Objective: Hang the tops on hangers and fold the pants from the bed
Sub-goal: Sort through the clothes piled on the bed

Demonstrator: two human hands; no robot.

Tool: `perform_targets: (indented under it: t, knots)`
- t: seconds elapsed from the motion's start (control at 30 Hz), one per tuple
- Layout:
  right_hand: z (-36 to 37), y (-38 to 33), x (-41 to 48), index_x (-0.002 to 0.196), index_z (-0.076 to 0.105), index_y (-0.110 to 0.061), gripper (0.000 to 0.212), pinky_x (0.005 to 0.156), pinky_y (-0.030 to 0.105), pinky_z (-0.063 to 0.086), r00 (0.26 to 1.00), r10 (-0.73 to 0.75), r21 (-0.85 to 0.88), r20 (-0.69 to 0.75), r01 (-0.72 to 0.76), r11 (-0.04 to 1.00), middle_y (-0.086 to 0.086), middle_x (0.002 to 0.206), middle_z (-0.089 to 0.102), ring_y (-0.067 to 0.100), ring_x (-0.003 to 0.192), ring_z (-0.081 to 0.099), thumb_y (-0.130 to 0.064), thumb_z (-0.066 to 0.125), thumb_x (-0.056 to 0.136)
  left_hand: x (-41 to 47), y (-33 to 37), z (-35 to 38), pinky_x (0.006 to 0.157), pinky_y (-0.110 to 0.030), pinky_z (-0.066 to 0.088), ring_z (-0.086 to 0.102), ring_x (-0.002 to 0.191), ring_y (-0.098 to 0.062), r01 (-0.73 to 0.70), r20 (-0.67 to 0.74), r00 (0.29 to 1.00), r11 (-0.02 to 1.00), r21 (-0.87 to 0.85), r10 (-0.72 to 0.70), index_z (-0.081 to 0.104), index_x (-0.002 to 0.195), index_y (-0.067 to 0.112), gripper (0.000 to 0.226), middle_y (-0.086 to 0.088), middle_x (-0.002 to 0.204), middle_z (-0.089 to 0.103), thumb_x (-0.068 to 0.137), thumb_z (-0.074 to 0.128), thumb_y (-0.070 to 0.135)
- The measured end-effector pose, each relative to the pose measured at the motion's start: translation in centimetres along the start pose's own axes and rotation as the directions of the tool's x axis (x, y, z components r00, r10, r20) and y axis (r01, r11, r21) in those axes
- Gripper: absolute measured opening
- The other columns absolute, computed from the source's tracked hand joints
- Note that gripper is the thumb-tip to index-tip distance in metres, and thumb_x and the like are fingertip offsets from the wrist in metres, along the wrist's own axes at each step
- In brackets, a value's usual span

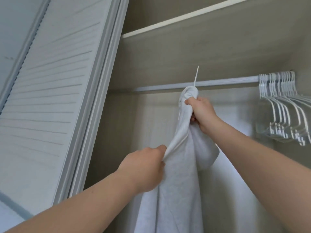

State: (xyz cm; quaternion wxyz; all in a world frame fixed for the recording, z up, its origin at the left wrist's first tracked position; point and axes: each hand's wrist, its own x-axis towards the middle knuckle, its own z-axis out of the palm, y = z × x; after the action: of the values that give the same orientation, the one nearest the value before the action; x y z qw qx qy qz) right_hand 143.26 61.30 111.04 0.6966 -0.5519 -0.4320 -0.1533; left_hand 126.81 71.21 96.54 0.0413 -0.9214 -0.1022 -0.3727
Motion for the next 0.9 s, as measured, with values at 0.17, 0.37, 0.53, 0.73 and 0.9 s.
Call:
perform_targets:
  t: [0.17, 0.37, 0.53, 0.73, 0.9]
  knots:
    - [-0.7, 1.6, 4.8, 0.065, 0.051, -0.014, 0.025, 0.038, 0.018, 0.028, 0.999, 0.022, -0.041, -0.042, -0.023, 0.999, 0.001, 0.042, 0.041, 0.014, 0.032, 0.036, -0.016, 0.063, 0.086, 2.9, 0.1, 1.4, 0.066, -0.035, 0.036, 0.046, 0.076, -0.029, -0.017, 0.009, 1.000, 0.997, 0.072, 0.016, 0.026, 0.099, 0.027, 0.011, 0.006, 0.076, 0.037, 0.101, 0.037, 0.028]
    - [-1.8, 3.7, 6.8, 0.066, 0.057, -0.011, 0.025, 0.046, 0.024, 0.029, 0.990, 0.120, -0.095, -0.070, -0.126, 0.987, 0.005, 0.047, 0.043, 0.019, 0.039, 0.035, -0.021, 0.066, 0.087, 4.8, -0.3, 1.9, 0.065, -0.034, 0.035, 0.044, 0.073, -0.028, -0.001, -0.001, 1.000, 0.994, 0.105, 0.001, 0.025, 0.097, 0.027, 0.014, 0.006, 0.075, 0.035, 0.101, 0.038, 0.026]
    - [-2.6, 3.5, 6.2, 0.068, 0.052, -0.011, 0.025, 0.044, 0.020, 0.036, 0.982, 0.184, -0.122, -0.034, -0.187, 0.975, 0.004, 0.045, 0.040, 0.017, 0.038, 0.036, -0.023, 0.064, 0.086, 4.7, -0.1, 2.7, 0.065, -0.035, 0.036, 0.044, 0.068, -0.026, -0.010, 0.010, 1.000, 0.996, 0.084, 0.009, 0.025, 0.096, 0.027, 0.014, 0.005, 0.075, 0.038, 0.100, 0.039, 0.025]
    - [-2.7, 0.8, 3.8, 0.097, 0.054, -0.003, 0.046, 0.041, 0.029, 0.048, 0.994, 0.101, -0.577, 0.050, -0.054, 0.815, 0.011, 0.039, 0.053, 0.025, 0.032, 0.052, -0.042, 0.073, 0.080, 3.8, 0.6, 3.7, 0.057, -0.034, 0.028, 0.035, 0.058, -0.014, -0.042, 0.039, 0.998, 0.996, 0.075, 0.039, 0.015, 0.086, 0.030, 0.028, 0.005, 0.073, 0.038, 0.096, 0.041, 0.027]
    - [-1.6, -0.9, 1.0, 0.096, 0.048, -0.003, 0.037, 0.043, 0.033, 0.053, 0.953, 0.244, -0.779, 0.182, -0.011, 0.627, 0.017, 0.072, 0.070, 0.029, 0.052, 0.071, -0.034, 0.066, 0.085, 3.2, 1.0, 4.0, 0.050, -0.032, 0.024, 0.036, 0.057, -0.015, -0.077, 0.084, 0.994, 0.994, 0.076, 0.071, 0.014, 0.088, 0.030, 0.032, 0.004, 0.073, 0.038, 0.093, 0.046, 0.028]
